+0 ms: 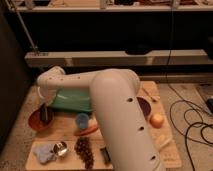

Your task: Wipe red bowl with eraser

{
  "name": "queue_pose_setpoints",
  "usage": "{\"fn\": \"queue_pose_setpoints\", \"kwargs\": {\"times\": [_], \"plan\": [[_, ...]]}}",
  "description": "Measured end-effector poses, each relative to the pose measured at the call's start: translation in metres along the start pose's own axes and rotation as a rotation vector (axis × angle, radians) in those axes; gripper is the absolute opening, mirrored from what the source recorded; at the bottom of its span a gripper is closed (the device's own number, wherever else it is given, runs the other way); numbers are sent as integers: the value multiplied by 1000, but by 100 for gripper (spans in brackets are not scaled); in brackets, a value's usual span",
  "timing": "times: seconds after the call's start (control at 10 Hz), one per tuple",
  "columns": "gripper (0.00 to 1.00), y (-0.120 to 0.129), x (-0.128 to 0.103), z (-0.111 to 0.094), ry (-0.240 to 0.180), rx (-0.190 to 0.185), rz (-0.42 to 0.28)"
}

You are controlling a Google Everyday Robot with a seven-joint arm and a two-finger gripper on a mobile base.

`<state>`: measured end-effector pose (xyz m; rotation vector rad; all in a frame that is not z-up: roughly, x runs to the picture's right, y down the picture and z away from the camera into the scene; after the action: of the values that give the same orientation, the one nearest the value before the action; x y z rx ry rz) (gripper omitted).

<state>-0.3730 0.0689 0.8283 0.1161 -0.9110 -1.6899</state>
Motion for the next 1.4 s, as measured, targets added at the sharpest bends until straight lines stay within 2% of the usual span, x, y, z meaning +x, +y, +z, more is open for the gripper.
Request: {"fn": "queue_pose_setpoints", "kwargs": {"times": [0.2,0.4,0.6,0.8,1.0,1.2,1.4], "plan": [[0,-19,9,4,11,39,-25],[0,-39,8,-3,19,90,-51],[0,-53,-3,-11,13,127,-73],[0,-65,-25,-15,-6,155,-93],[0,-58,-34,-22,-10,144,-89],[0,-35,-31,-35,0,115,-70],[0,-25,-26,-39,11,102,-48]]}}
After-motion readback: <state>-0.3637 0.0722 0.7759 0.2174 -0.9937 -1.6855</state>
